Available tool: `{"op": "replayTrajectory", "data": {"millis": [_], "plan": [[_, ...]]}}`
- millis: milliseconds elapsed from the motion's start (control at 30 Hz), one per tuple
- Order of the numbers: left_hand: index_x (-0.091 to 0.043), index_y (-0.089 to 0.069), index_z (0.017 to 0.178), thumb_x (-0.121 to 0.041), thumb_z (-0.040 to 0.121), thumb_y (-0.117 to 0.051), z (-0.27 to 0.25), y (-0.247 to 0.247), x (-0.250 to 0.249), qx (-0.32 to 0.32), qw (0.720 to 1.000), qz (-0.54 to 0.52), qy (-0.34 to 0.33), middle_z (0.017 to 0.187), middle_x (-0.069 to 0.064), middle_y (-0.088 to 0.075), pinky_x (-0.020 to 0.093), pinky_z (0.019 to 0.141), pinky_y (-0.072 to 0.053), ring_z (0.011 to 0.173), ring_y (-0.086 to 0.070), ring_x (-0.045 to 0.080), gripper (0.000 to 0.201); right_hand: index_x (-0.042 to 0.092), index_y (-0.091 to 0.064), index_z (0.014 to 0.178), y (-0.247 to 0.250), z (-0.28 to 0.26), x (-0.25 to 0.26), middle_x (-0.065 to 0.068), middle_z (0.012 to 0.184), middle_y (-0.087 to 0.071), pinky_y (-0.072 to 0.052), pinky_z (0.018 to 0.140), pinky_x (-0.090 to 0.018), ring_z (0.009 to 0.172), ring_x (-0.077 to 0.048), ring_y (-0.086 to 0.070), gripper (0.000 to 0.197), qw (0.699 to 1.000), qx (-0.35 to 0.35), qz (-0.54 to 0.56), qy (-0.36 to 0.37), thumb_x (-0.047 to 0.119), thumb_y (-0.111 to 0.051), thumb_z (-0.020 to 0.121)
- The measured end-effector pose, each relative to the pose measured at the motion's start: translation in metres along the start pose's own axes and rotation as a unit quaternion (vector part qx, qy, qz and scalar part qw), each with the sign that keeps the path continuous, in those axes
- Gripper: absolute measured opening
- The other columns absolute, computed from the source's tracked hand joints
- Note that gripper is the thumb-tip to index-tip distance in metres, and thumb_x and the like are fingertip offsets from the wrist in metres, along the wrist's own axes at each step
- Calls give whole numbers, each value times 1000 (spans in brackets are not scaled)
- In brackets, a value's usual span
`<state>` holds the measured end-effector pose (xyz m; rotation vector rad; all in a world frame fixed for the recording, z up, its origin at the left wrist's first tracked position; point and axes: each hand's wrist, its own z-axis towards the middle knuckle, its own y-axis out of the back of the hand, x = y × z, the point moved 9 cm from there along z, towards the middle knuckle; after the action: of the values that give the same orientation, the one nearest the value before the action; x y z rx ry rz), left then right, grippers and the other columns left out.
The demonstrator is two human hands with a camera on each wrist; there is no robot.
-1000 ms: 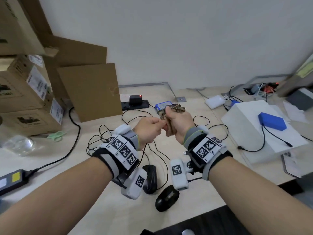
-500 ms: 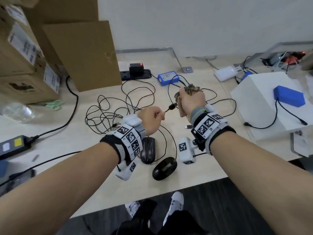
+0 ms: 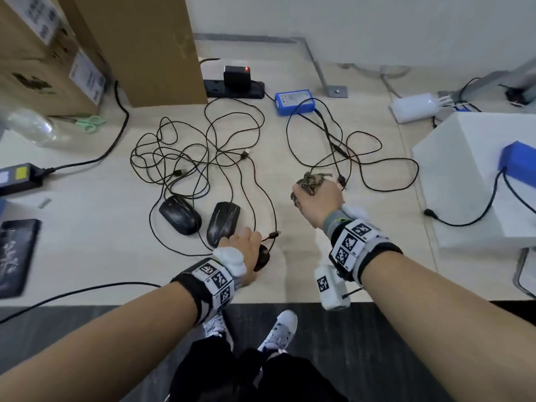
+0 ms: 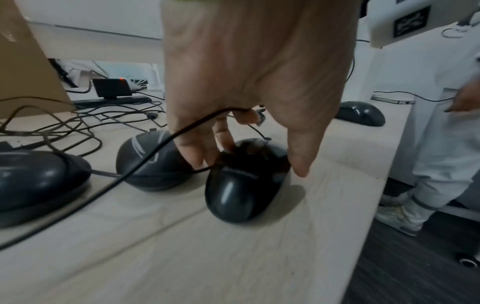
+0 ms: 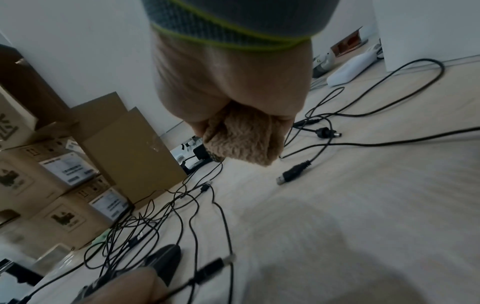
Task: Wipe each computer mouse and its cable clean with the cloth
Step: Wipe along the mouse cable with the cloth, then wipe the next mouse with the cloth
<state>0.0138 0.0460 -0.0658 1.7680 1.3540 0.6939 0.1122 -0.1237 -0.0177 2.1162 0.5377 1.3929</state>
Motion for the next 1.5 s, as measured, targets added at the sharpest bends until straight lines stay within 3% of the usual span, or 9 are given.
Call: {"op": "replayTrajectory", "data": {"millis": [133,300,433,700,867,1000,1100,1400,1500], "plan": [[-17,-40,112,-49,81,-58,2,18,-12,-54,998,16,22,114,4,-57,36,88,-39,105,-51,26,48,17,-57,66,6,-1,-25,4,67,-61,-46,68,-28,73,-25,-60,33,999,34,-20,8,43,-65,85],[-18,-34,98,-65,71,-66,15,57,-16,-92,966,-213,118,86,-1,-54,32,54,-37,70,-52,19,63,15,-57,69,1,-9,-48,-2,60,-58,-46,48,-27,51,-24,-55,47,992,126,-19,-17,60,-67,74],[-21,-36,94,-80,48,-66,43,58,-46,-81,932,-336,111,86,2,-61,39,67,-53,72,-59,21,80,9,-54,71,10,-13,-70,-2,44,-51,-33,36,-21,27,-16,-41,51,979,190,-7,-76,56,-74,70],[-14,-34,103,-26,97,-49,59,72,-80,-37,981,-191,9,88,3,-59,30,57,-38,67,-53,19,20,6,-58,104,37,-12,-125,-8,102,-67,-52,73,-33,90,-27,-63,53,954,205,-184,-120,48,-74,76],[-14,-32,98,-7,88,-49,62,117,-73,-46,996,-71,-24,83,1,-52,31,53,-37,62,-50,23,22,33,-37,130,62,0,-51,3,107,-65,-49,81,-30,92,-24,-62,68,993,49,-99,43,50,-72,74],[-16,-46,111,-10,92,-48,60,145,-61,-76,996,-42,-32,103,3,-59,34,68,-45,86,-59,29,20,38,-51,111,39,-4,14,6,95,-67,-46,73,-28,90,-24,-63,37,953,131,-197,192,50,-66,79],[-25,-44,99,-13,91,-48,55,163,-30,-88,996,-15,5,91,3,-59,32,61,-43,72,-52,23,15,27,-55,88,50,16,23,3,88,-64,-44,69,-29,87,-26,-60,23,959,107,-206,164,49,-61,86],[-4,-62,111,-15,95,-53,25,175,125,-8,964,2,266,103,11,-68,33,65,-50,86,-64,25,22,15,-68,94,162,69,-11,-7,91,-67,-44,77,-29,81,-30,-57,35,992,-92,-61,-56,47,-59,85],[-3,-64,105,-33,102,-41,30,196,126,-89,951,-91,283,93,10,-67,34,70,-48,83,-63,26,38,14,-70,87,170,71,-20,-7,87,-71,-52,81,-33,79,-31,-63,38,991,-102,-26,-86,48,-55,78]]}}
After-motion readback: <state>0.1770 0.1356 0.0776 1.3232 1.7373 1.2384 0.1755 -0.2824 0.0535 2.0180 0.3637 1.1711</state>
